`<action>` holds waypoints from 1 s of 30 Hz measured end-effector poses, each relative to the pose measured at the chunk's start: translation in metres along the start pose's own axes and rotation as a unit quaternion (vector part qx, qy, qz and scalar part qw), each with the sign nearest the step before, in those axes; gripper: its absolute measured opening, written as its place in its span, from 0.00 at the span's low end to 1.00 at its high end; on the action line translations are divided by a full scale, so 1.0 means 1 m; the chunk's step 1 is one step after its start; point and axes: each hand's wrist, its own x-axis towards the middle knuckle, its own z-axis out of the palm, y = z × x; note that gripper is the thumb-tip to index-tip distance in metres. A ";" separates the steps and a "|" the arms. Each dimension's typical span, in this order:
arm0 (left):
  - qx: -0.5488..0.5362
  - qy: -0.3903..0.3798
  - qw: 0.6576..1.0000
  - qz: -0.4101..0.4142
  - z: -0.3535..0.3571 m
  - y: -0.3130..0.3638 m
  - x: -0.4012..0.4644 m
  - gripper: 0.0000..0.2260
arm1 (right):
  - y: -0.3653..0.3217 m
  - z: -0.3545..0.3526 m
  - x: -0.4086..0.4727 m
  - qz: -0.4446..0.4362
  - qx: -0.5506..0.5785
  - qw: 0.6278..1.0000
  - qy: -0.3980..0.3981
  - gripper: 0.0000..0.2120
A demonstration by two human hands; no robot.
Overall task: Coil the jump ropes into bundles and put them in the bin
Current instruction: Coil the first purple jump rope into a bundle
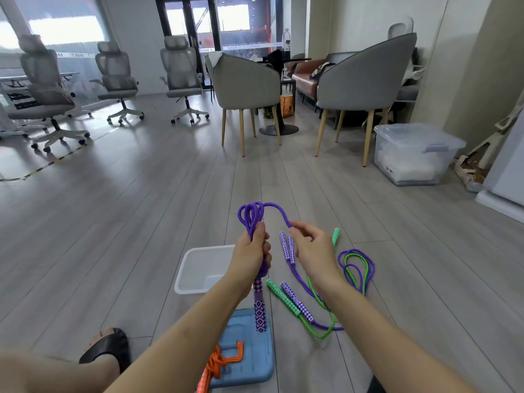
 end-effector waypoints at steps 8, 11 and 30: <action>-0.016 0.005 0.998 0.059 0.016 -0.009 0.006 0.14 | -0.002 0.011 -0.014 -0.099 -0.112 0.985 -0.085 0.16; -0.066 0.023 0.997 0.038 0.021 -0.014 0.006 0.12 | 0.000 0.010 -0.012 -0.089 -0.107 0.986 -0.086 0.14; -0.277 0.153 0.948 0.004 -0.069 0.053 0.051 0.17 | -0.032 -0.021 0.000 -0.087 -0.266 0.892 -0.355 0.05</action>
